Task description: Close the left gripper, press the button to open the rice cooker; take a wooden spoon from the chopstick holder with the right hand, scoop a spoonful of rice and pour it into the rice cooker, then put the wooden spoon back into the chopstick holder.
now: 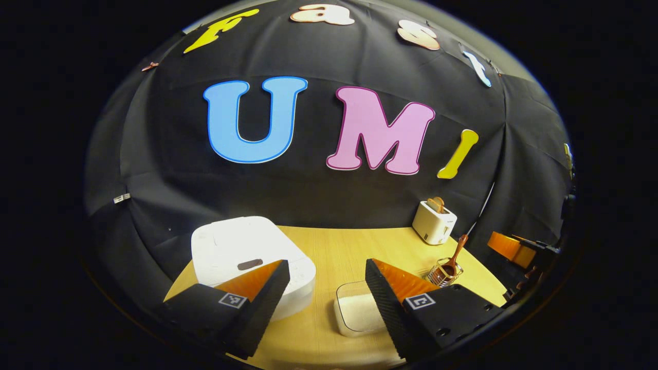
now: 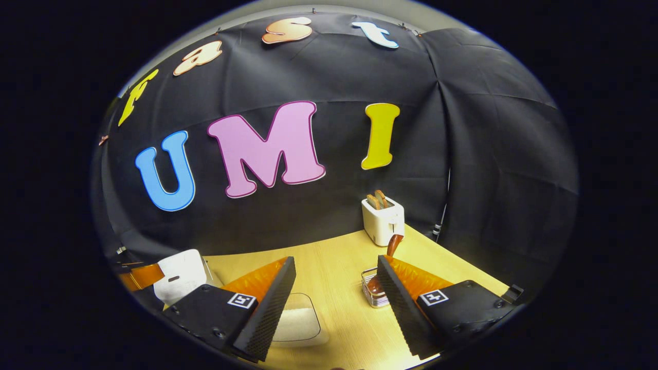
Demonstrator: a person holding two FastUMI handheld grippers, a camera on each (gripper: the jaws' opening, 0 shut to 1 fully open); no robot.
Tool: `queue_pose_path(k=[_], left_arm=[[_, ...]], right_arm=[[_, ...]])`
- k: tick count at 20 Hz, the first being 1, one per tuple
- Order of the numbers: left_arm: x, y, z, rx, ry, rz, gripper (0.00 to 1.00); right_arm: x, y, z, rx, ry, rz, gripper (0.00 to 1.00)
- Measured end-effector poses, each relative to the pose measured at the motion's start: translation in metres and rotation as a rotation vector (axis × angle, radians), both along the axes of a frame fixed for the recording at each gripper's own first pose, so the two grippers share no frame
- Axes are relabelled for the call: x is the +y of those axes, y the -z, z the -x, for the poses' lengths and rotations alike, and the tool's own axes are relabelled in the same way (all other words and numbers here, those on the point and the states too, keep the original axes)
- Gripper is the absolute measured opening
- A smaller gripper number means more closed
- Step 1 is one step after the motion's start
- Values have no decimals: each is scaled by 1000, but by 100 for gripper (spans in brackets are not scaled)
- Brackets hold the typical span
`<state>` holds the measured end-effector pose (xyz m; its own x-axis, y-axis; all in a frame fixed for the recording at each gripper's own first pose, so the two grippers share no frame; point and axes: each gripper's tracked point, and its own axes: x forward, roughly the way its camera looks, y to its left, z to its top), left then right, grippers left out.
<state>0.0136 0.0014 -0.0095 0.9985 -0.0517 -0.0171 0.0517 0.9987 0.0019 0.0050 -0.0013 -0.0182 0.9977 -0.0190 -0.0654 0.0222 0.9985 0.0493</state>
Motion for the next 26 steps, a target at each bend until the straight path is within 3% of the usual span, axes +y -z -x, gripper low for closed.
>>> queue_pose_path(k=[7, 11, 17, 18, 20, 26], left_arm=[[18, -13, -14, -44, -21, -14, 96], [46, -25, -29, -62, -67, 0, 82], [95, -20, -57, -13, -158, 15, 22], [104, -13, -62, 12, -185, 23, 0], [108, 1, -73, 63, -172, 71, 5], [124, 45, -114, 221, -179, 130, 5]], right_arm=[[2, -1, -5, 1, -6, 8, 99], [-4, 4, -2, 23, 6, -1, 99], [-11, 8, 1, 42, 19, -13, 99], [-11, 9, 2, 47, 18, -15, 99], [-11, 12, 4, 56, 14, -17, 99], [-22, 19, 14, 76, 39, -18, 99]])
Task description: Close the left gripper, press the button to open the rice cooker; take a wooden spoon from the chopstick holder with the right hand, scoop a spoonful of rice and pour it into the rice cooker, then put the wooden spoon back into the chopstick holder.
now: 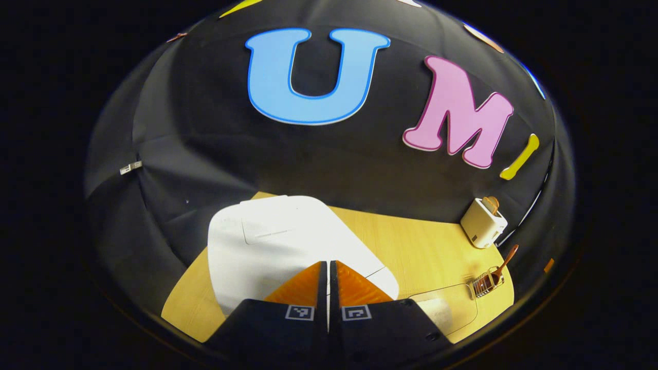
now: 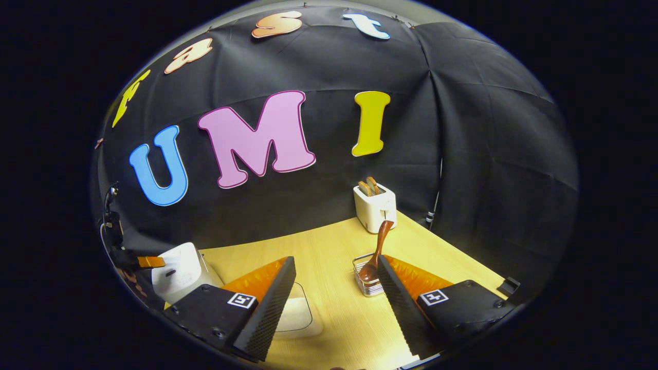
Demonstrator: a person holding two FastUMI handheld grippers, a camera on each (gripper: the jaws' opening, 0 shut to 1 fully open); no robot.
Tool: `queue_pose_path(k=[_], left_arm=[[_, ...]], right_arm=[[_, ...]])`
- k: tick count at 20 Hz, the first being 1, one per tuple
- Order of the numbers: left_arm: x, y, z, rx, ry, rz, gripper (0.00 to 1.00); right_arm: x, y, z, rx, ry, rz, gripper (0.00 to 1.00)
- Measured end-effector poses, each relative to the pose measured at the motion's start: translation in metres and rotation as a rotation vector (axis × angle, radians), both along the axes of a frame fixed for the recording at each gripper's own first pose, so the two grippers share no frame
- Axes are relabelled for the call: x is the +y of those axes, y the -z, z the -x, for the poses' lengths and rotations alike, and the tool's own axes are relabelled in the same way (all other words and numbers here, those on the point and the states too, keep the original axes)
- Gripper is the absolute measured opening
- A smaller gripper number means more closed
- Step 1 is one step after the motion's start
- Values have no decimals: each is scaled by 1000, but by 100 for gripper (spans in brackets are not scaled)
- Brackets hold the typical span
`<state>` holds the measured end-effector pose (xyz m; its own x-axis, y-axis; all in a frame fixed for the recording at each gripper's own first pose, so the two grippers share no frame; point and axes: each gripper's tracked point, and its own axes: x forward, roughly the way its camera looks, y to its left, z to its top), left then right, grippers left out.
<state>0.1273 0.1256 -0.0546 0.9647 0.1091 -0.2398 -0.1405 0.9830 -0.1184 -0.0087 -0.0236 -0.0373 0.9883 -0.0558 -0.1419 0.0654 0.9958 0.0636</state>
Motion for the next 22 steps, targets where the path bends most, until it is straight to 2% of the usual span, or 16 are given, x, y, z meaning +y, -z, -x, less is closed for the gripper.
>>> queue_pose_path(k=[5, 10, 15, 22], left_arm=[[10, 22, -10, 61, -22, 36, 5], [9, 25, -9, 70, -20, 60, 6], [9, 32, -7, 124, -16, 40, 6], [10, 21, -4, 67, 7, 51, 6]], right_arm=[[-6, 4, 6, 16, 9, -18, 99], [2, 6, 8, 26, -11, -30, 99], [14, 13, 10, 53, -36, -31, 99], [30, 15, 23, 53, -38, -5, 99]])
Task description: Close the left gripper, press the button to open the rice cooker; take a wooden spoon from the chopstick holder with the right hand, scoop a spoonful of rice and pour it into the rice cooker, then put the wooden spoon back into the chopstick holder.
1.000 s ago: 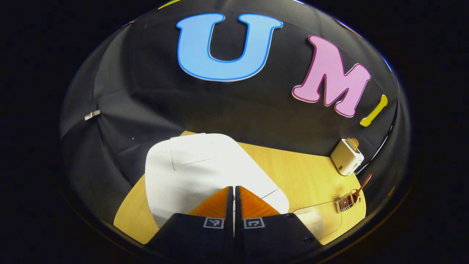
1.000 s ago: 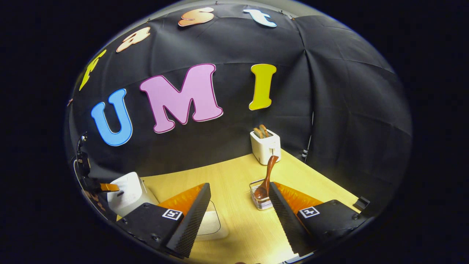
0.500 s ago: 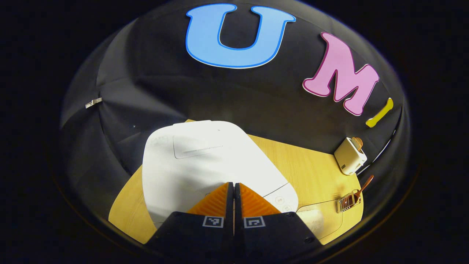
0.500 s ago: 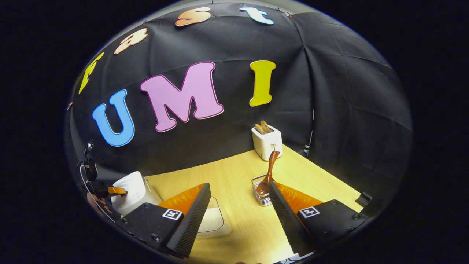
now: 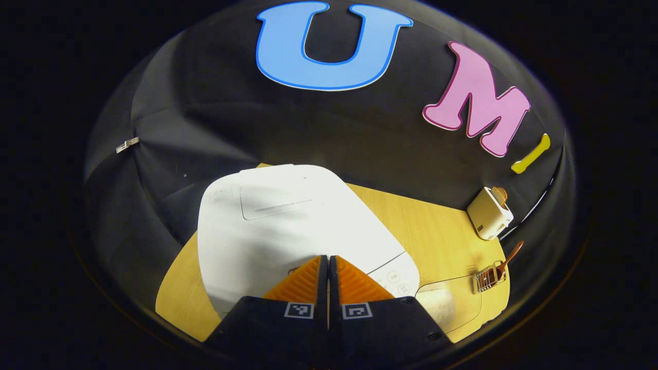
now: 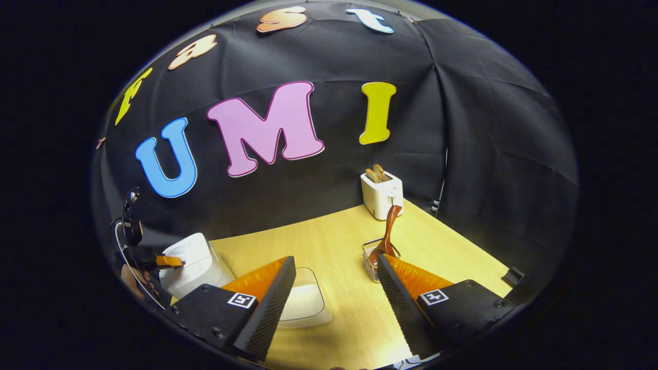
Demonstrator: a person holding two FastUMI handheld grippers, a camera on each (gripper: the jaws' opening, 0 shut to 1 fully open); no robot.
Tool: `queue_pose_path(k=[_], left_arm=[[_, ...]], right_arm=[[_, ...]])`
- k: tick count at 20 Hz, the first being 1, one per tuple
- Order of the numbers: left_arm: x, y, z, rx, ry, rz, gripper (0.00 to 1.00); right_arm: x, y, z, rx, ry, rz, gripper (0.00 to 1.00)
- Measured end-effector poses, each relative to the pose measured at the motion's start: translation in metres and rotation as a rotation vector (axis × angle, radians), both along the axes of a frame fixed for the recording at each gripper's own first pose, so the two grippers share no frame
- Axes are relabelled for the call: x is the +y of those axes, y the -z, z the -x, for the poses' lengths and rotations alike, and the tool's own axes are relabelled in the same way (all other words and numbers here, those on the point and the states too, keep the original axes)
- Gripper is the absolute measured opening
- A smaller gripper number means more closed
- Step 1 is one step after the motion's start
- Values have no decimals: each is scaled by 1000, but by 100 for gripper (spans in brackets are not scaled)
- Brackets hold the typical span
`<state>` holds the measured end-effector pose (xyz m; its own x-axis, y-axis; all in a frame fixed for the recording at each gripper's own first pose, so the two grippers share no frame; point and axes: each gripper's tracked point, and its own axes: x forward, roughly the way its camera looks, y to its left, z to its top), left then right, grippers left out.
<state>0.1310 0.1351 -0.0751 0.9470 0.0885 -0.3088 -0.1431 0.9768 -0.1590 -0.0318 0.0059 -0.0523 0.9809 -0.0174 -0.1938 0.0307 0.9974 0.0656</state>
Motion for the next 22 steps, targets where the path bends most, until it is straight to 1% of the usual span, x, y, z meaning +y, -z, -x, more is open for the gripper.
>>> queue_pose_path(k=[2, 5, 6, 9, 11, 12, 16, 19, 22], left_arm=[[1, -29, 4, -100, 1, -35, 6], [8, -79, 17, -239, 11, -132, 6], [11, -95, 21, -274, 15, -141, 6], [20, -126, 33, -338, 23, -121, 6], [20, -129, 44, -348, 27, -85, 4], [17, -129, 49, -353, 36, -75, 5], [2, -125, 71, -383, 39, -103, 5], [-21, -111, 82, -370, 17, -105, 5], [-56, -89, 87, -339, 23, -83, 5]], right_arm=[[3, 0, 6, -4, 12, 13, 99], [6, 2, 14, -8, 44, 13, 99], [7, 3, 16, -9, 53, 12, 99], [5, 5, 19, -10, 77, 20, 99], [3, 6, 15, -10, 78, 13, 99], [2, 7, 11, -4, 75, 14, 99], [-9, 3, -15, -10, 53, 15, 99], [-23, 4, -34, -2, 28, 24, 99], [-42, 10, -52, 19, 8, 18, 99]])
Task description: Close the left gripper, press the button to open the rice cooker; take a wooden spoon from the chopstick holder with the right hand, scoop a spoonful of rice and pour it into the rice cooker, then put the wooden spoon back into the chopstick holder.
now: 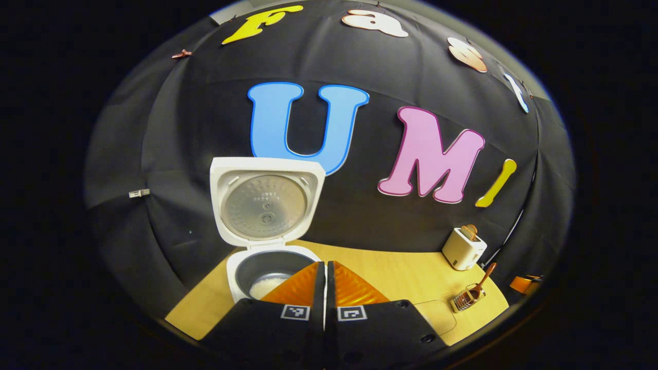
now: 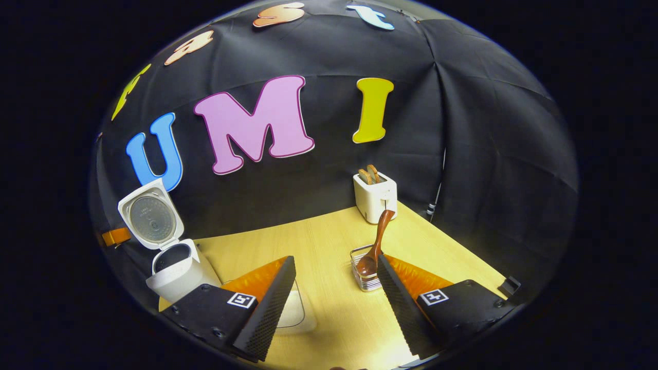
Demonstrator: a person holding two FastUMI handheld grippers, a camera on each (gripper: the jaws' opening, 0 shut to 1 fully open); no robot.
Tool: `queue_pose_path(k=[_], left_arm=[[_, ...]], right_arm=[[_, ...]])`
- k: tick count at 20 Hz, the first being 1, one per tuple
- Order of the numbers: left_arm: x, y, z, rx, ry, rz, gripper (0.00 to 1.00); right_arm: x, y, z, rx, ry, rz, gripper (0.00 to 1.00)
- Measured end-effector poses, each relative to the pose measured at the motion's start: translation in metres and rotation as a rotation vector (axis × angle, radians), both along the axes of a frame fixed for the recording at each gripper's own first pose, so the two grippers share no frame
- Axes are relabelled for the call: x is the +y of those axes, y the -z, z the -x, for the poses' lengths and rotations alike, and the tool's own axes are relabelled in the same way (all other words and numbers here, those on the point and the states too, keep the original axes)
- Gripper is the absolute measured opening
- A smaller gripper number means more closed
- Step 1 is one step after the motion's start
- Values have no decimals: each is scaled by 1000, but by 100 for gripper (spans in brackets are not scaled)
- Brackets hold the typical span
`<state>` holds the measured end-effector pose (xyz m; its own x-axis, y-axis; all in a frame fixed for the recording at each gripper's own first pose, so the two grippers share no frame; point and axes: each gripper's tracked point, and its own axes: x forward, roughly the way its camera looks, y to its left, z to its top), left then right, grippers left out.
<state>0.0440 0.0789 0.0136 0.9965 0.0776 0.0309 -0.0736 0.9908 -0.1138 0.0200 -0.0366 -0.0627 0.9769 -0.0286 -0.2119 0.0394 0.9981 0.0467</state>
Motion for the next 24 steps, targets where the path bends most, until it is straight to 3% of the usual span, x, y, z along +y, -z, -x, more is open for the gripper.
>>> queue_pose_path(k=[5, 8, 9, 10, 14, 24], left_arm=[[-65, 23, 12, -10, 42, -41, 13], [-95, 39, 16, -11, 44, -124, 25], [-109, 44, 18, -3, 63, -125, 22], [-120, 49, 23, 5, 85, -115, 27], [-139, 57, 34, 22, 90, -108, 99], [-124, 63, 28, 91, 22, -102, 97]], right_arm=[[-47, 11, -37, 19, -21, -15, 99], [-74, 19, -67, 20, -31, -22, 99], [-76, 24, -79, 37, -57, -41, 99], [-80, 27, -89, 51, -66, -58, 98], [-95, 40, -123, 98, -90, -80, 99], [-98, 98, -198, 282, -104, -140, 99]])
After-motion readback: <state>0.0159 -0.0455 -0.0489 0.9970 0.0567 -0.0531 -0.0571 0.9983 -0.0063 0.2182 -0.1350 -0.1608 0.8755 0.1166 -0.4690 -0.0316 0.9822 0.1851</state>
